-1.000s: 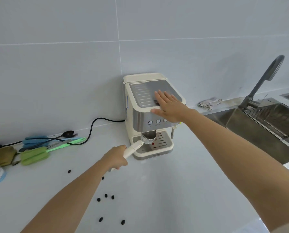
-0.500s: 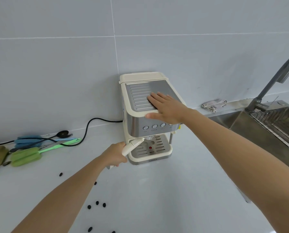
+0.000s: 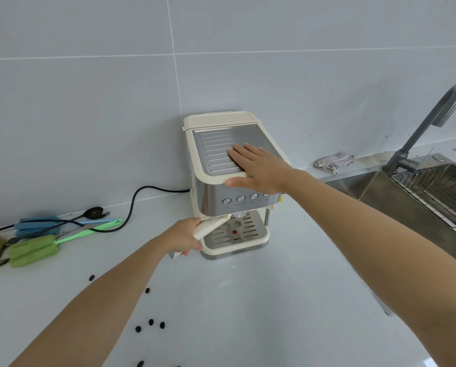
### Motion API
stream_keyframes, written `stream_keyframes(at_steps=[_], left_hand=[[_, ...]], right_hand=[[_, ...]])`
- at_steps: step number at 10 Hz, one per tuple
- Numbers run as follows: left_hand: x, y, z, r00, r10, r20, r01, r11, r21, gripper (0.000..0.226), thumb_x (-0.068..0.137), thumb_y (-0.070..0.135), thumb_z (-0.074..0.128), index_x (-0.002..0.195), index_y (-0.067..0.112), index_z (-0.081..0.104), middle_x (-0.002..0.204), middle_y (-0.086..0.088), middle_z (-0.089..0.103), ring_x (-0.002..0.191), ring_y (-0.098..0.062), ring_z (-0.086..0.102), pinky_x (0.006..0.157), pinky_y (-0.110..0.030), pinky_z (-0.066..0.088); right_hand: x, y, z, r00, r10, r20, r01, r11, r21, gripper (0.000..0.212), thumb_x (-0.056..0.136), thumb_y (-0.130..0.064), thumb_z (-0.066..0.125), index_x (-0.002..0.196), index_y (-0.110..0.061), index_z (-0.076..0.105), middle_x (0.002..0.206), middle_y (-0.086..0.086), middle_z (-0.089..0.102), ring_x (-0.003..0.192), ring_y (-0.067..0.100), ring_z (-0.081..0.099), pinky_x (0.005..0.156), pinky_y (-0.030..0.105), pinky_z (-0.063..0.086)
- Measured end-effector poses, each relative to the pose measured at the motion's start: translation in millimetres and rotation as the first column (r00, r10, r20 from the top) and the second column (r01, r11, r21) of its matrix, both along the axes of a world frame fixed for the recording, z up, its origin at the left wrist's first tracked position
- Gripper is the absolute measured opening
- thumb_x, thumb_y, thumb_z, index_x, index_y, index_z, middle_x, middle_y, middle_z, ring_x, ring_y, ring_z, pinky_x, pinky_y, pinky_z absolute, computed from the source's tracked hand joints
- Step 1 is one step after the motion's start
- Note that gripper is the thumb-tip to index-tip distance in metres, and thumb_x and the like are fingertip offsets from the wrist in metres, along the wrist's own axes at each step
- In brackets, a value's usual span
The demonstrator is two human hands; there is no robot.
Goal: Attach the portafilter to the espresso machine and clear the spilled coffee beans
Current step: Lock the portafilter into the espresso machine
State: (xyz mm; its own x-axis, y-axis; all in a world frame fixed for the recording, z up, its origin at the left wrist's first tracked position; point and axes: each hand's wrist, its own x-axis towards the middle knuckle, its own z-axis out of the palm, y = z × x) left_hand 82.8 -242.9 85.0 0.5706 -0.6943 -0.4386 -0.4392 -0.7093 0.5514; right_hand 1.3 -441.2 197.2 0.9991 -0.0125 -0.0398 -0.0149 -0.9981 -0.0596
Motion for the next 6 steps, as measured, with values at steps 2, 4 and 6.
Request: stream_keyframes(at_steps=[2, 4, 6], left_hand=[[6.2, -3.9, -0.4, 1.0, 0.009, -0.005, -0.009, 1.0, -0.012, 0.032, 0.074, 0.008, 0.064, 0.101, 0.014, 0.047, 0.073, 0.004, 0.047, 0.039, -0.012, 0.048, 0.04, -0.019, 0.039], [11.6, -3.3, -0.4, 0.999, 0.034, -0.005, -0.034, 0.999, -0.036, 0.036, 0.075, 0.008, 0.064, 0.107, 0.013, 0.048, 0.075, 0.003, 0.048, 0.041, -0.014, 0.048, 0.041, -0.019, 0.039], [14.5, -2.6, 0.9, 1.0, 0.023, 0.001, -0.023, 0.999, -0.03, 0.033, 0.074, 0.007, 0.063, 0.103, 0.014, 0.049, 0.074, 0.004, 0.048, 0.041, -0.014, 0.048, 0.041, -0.019, 0.039]], right_hand=[[0.4, 0.1, -0.1, 1.0, -0.001, 0.004, 0.001, 1.0, 0.007, 0.077, 0.086, -0.061, 0.03, 0.144, -0.017, 0.005, 0.156, 0.003, 0.005, 0.143, 0.021, 0.001, 0.115, 0.038, 0.003], [0.3, 1.3, -0.1, 1.0, 0.0, 0.005, 0.0, 1.0, 0.006, 0.077, 0.087, -0.061, 0.03, 0.145, -0.017, 0.005, 0.156, 0.003, 0.005, 0.143, 0.021, 0.001, 0.115, 0.038, 0.003], [0.3, 0.1, -0.8, 1.0, -0.007, 0.004, 0.007, 1.0, 0.013, 0.077, 0.086, -0.061, 0.03, 0.145, -0.018, 0.005, 0.156, 0.002, 0.005, 0.143, 0.021, 0.0, 0.115, 0.038, 0.002]])
